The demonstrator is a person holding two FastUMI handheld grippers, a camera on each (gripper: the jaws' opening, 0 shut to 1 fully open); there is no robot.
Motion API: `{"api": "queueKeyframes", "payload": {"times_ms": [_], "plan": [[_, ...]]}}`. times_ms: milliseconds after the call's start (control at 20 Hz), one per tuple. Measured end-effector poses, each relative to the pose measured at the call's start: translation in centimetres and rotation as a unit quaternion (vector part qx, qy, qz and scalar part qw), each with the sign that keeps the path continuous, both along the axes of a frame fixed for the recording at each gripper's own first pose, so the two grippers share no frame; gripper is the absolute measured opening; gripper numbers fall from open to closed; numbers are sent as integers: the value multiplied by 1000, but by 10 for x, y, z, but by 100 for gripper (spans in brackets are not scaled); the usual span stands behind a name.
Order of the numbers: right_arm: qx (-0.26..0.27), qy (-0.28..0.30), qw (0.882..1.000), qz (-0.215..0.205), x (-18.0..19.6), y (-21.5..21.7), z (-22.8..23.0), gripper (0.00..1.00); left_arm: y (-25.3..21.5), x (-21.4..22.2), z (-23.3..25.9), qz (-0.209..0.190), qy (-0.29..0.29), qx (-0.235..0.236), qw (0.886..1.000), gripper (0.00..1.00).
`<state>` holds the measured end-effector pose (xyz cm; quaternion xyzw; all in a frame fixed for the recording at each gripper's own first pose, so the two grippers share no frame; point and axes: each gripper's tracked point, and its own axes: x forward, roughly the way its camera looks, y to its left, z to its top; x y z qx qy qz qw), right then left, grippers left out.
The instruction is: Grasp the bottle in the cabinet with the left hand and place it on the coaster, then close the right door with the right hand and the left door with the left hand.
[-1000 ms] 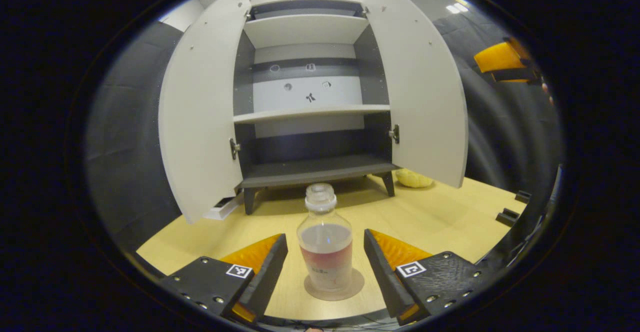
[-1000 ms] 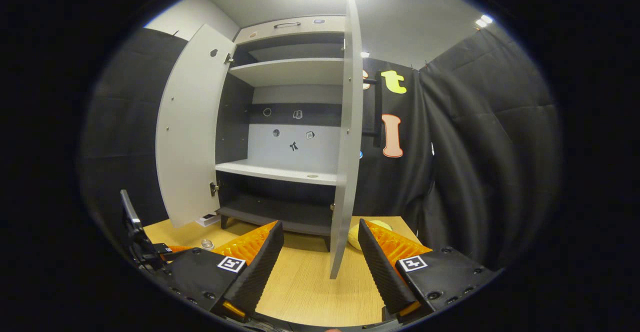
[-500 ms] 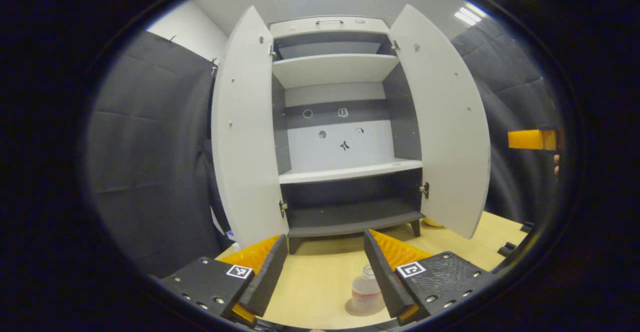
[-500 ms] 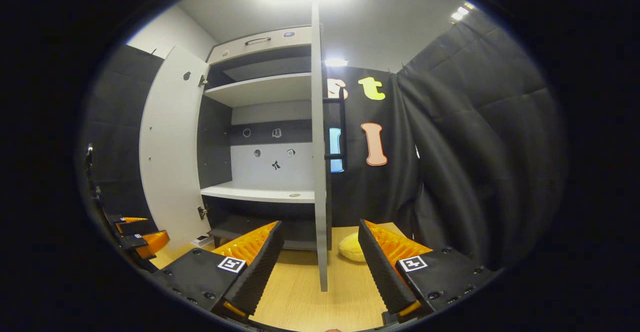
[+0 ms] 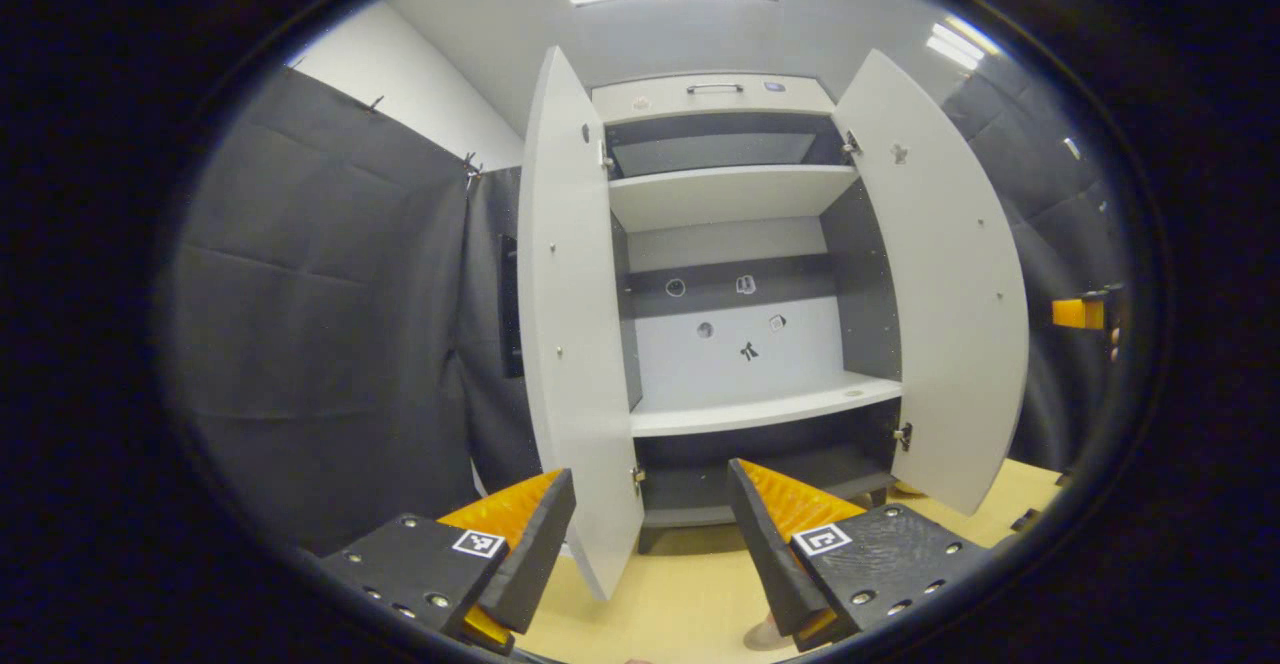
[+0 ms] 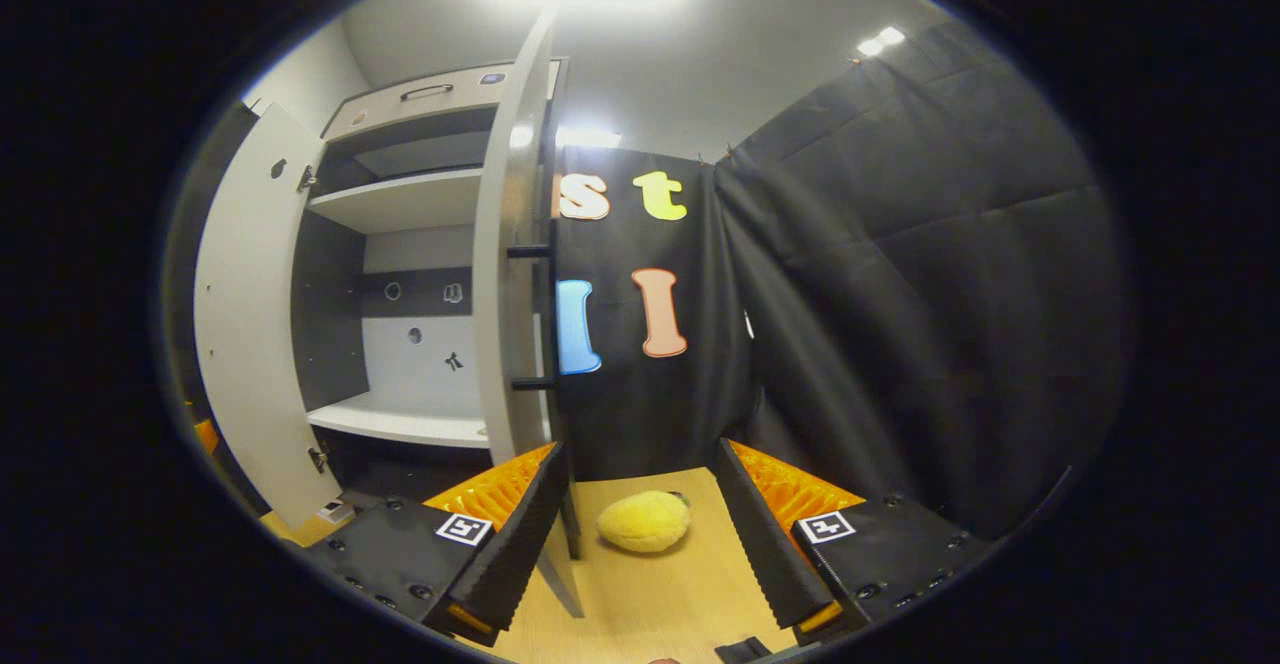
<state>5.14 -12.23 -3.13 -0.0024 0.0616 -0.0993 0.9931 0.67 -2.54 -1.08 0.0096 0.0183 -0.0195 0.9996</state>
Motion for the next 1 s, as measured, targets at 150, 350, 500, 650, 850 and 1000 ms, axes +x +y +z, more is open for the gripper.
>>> {"api": "queueKeyframes", "payload": {"times_ms": [150,350,500,650,850,1000], "plan": [[-16,-7,999,-43,21,-19,16,95,19,1,-4,11,1,-2,1000,88],[-18,-4,998,-64,48,-18,24,95,48,3,-8,30,2,5,1000,88],[-26,-8,998,-63,60,-10,28,92,67,4,-9,44,0,1,999,88],[-53,-12,997,-60,67,0,32,91,82,9,-12,53,-1,-5,999,88],[-36,-16,998,-45,64,15,34,94,100,18,-16,62,-1,-5,998,95],[-34,-17,999,-33,62,31,32,94,110,25,-18,63,-3,-9,998,95]]}}
